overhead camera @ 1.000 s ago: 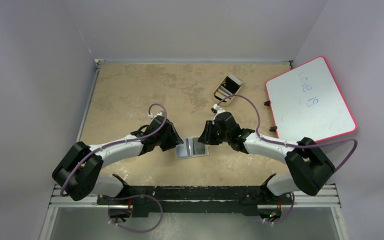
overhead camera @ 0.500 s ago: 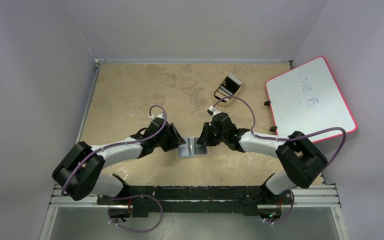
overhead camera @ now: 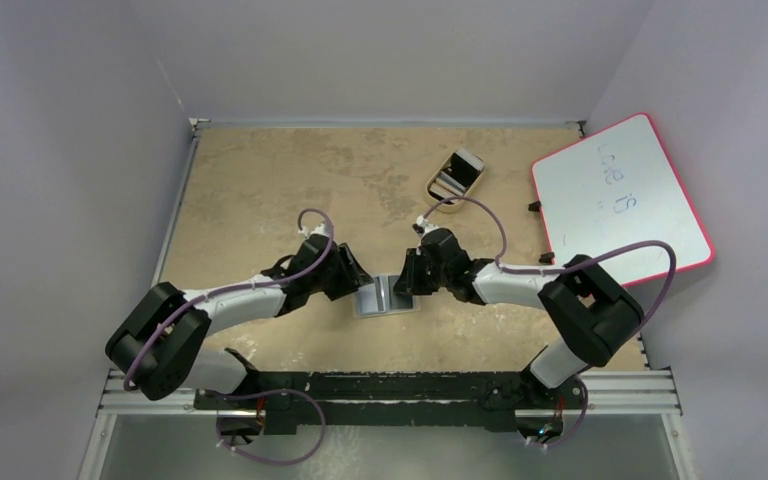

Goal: Put the credit cards into the card holder
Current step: Turn over the card slot in the card holder.

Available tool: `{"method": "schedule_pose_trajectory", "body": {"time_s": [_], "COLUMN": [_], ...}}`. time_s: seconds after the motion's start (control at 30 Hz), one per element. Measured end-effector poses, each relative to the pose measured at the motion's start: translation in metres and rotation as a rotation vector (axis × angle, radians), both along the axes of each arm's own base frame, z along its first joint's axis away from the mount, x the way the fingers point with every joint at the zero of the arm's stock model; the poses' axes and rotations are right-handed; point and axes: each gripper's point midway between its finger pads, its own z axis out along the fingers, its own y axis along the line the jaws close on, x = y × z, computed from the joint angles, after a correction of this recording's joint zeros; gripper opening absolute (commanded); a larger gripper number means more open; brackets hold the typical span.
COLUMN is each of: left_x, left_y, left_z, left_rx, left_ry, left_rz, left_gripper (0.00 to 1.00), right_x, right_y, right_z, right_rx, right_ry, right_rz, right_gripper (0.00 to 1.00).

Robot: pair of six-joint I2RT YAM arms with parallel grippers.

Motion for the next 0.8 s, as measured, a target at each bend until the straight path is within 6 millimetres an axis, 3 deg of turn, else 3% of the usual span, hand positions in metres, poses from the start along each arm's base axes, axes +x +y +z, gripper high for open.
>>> {"method": "schedule_pose_trajectory", "body": {"time_s": [0.2, 0.53, 0.8], "left_x": [0.005, 0.011, 0.003], "left_y": [-0.001, -0.009, -0.022], "left_z": [-0.011, -0.010, -0.003], "left_rx": [0.012, -0.034, -0.160], "left_ry": [0.005, -0.017, 0.017], "left_rz": [0.007, 0.010, 0.003], "left_gripper": [0.48, 0.48, 0.47], "right_x": [0.001, 0.001, 0.002], "right_y": [0.001, 0.002, 0.003], "right_z": [0.000, 0.000, -0.001], "right_rx": [0.003, 0.015, 0.020], "right_ry": [-0.004, -0.013, -0.013], "right_rz": [0.000, 0.000, 0.004], "right_gripper": [0.18, 0.17, 0.17]}}
